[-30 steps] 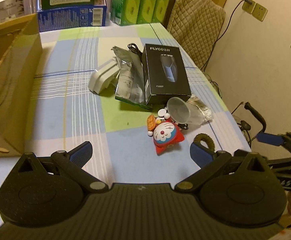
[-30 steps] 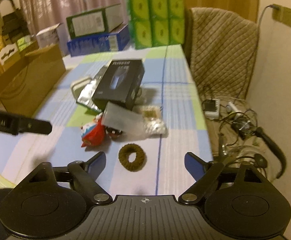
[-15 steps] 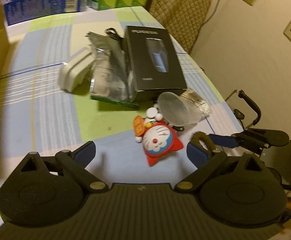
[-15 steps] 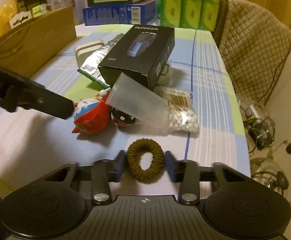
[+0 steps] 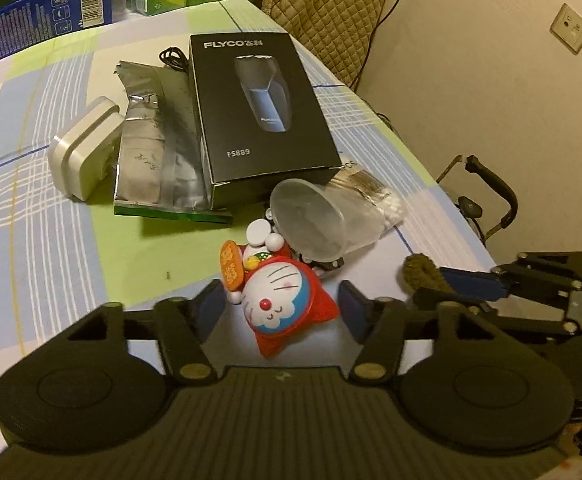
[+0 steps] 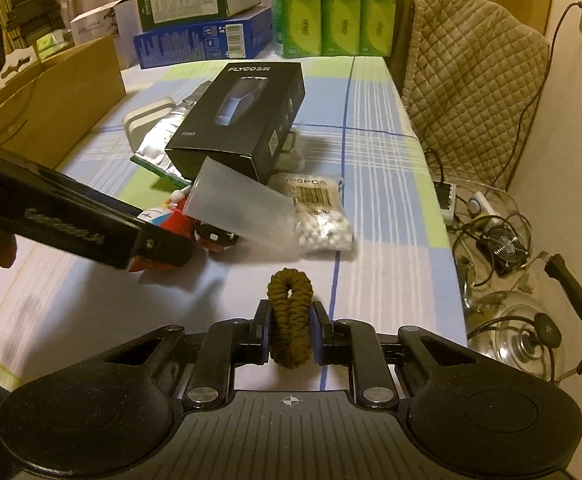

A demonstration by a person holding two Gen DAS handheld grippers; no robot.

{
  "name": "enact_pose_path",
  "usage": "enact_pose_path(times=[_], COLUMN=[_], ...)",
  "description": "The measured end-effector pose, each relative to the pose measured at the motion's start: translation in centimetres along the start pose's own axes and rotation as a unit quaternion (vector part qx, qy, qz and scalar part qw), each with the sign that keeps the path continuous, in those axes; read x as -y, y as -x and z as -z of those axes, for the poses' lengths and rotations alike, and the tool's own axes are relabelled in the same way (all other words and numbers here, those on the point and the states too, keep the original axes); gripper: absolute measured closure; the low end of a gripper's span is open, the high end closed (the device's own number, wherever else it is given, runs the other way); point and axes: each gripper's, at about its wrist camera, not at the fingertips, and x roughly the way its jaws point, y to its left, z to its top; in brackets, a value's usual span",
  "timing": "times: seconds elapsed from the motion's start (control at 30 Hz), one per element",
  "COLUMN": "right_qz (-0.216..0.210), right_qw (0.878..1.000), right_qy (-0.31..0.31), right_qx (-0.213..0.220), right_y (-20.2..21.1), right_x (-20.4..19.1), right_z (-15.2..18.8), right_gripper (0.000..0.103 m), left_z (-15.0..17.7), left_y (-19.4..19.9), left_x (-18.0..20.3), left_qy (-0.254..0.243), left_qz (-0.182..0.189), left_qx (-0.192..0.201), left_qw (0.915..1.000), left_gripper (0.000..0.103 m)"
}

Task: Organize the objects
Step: 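Grasp the brown scrunchie with the right tool while the left tool grasps the red Doraemon toy, then carry both items into the cardboard box and open both tools to release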

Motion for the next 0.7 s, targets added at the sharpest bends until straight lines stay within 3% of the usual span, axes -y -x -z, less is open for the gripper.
enact_pose_path(times=[0.1,0.7], right_qz=[0.0,-0.007], right_qw=[1.0,1.0], right_qy=[-0.005,-0.007], right_qx=[0.002,0.016], right_y=[0.2,2.8], right_x=[0.1,-1.4], right_z=[-0.1,-1.5], right_gripper=[0.087,0.087], left_z=[0.2,2.1], left_y=[-0.1,5.7], left_x=[-0.1,-3.2], left_qy=[-0.001,0.033], left_qz=[0.002,-0.018], left_qx=[-0.003,0.003], left_qw=[1.0,0.9993], left_gripper=[0.059,0.062])
